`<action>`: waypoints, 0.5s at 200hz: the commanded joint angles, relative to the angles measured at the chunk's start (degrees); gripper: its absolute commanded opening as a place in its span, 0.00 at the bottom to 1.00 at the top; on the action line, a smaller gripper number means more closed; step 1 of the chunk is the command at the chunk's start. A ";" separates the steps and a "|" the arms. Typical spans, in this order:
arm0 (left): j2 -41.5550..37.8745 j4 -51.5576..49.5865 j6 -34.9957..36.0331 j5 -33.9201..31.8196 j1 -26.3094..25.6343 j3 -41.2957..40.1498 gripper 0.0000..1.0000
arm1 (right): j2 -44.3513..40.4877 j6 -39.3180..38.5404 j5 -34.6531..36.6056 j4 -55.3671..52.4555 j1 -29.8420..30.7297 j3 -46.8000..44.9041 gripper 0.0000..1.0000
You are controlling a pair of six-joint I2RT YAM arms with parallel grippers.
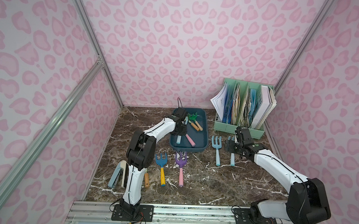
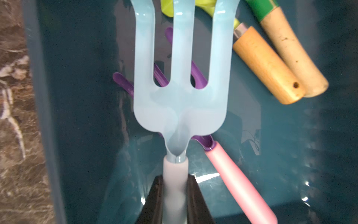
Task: Take the hand rake out of the storage box
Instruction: Pick up the rake from the storage box.
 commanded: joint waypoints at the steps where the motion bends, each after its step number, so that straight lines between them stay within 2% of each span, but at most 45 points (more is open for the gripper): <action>1: -3.49 -4.06 -1.02 -4.72 -1.79 0.60 0.05 | -0.60 0.73 -0.11 1.65 0.09 0.03 0.98; 26: -11.07 -5.36 -6.61 -10.98 -5.53 -3.13 0.05 | -2.58 1.47 0.06 1.63 0.36 -0.40 0.98; 47: -19.03 -2.64 -9.45 -10.11 -8.92 -9.09 0.03 | -5.17 1.36 -0.36 1.66 0.84 -1.10 0.98; 67: -27.00 -2.44 -13.25 -13.11 -14.27 -14.91 0.03 | -6.81 1.86 0.10 0.95 1.73 -1.36 0.98; 81: -32.68 -2.04 -18.30 -16.87 -19.06 -21.03 0.04 | -7.97 2.39 0.53 0.86 2.71 -1.46 0.98; 100: -38.44 -0.59 -29.11 -21.91 -26.27 -30.35 0.04 | -9.67 3.15 1.20 0.86 4.35 -1.68 0.98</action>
